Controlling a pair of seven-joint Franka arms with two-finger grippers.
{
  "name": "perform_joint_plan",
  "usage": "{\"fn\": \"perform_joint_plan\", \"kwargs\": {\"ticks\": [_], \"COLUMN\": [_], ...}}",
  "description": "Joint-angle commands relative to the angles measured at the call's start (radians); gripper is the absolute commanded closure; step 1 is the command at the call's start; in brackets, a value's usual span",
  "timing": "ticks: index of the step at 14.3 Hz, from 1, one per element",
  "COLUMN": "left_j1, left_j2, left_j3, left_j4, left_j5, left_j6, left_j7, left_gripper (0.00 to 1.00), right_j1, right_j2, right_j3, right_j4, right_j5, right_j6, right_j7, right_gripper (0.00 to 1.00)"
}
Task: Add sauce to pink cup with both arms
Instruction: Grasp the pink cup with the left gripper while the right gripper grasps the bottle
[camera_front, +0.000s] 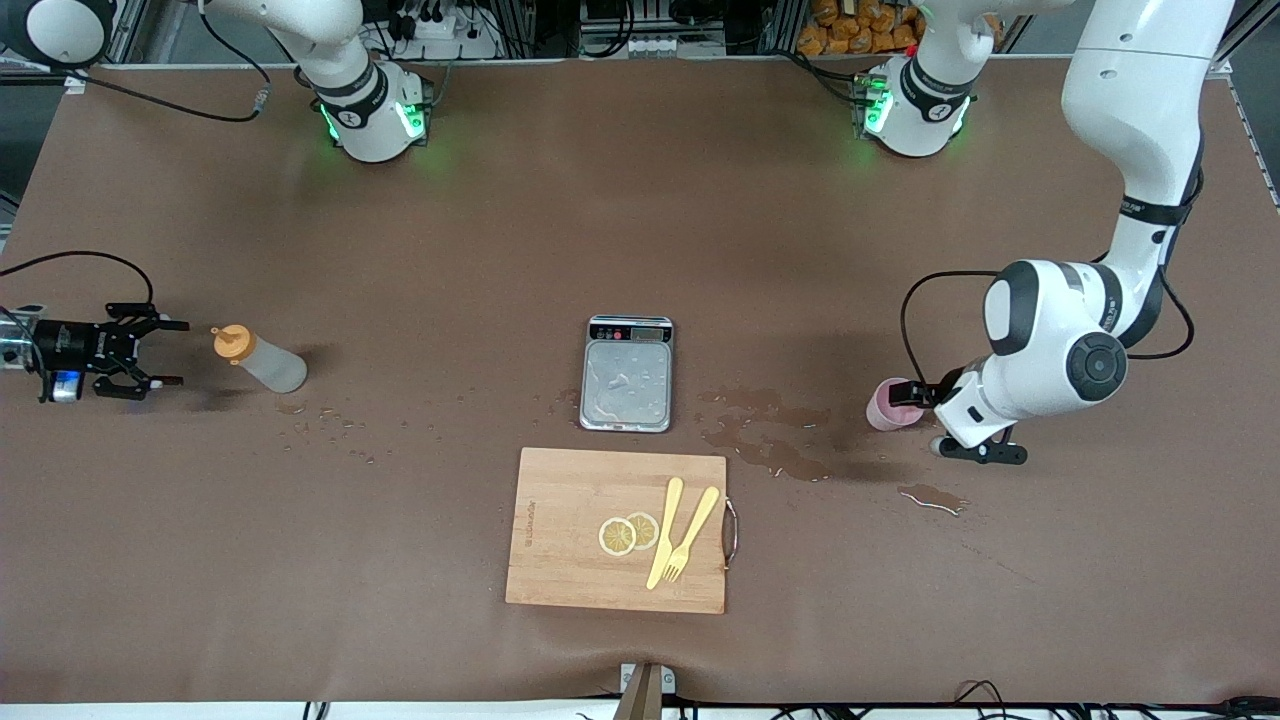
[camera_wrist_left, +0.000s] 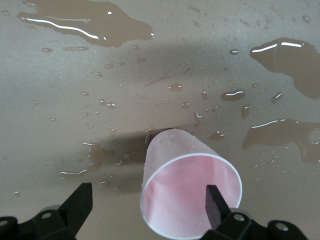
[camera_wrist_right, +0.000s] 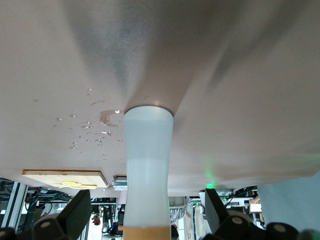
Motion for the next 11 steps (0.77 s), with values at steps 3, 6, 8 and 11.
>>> {"fn": "perform_joint_plan", "kwargs": {"ticks": [3,6,8,11], "left_j1": [-0.006,-0.006,-0.006,-0.006], "left_j2": [0.048,0.045,0.042,0.028], "left_j3": [-0.003,-0.003,-0.003,-0.003], "left_j4": [0.020,0.022,0.022,0.022], "left_j5": [-0.018,-0.017,-0.017,-0.017], "left_j6": [0.011,0.011,0.011,0.011], "left_j7": [0.048,0.048,0.048,0.048], "left_gripper": [1.00,1.00,1.00,1.00], "right_j1": [-0.010,0.017,0.025,0.039], "right_j2": [0.069,0.092,0.105,0.106], "right_j3": [0.018,0.020,0.020,0.022], "right_j4": [0.017,-0.008,-0.014,-0.031], "right_j5": [0.061,0.091,0.105,0.134], "right_j6": [-0.010,-0.009,-0.013,-0.019], "right_j7": [0.039,0.039,0.039,0.039], "right_gripper": [0.00,0.00,0.00,0.00]}}
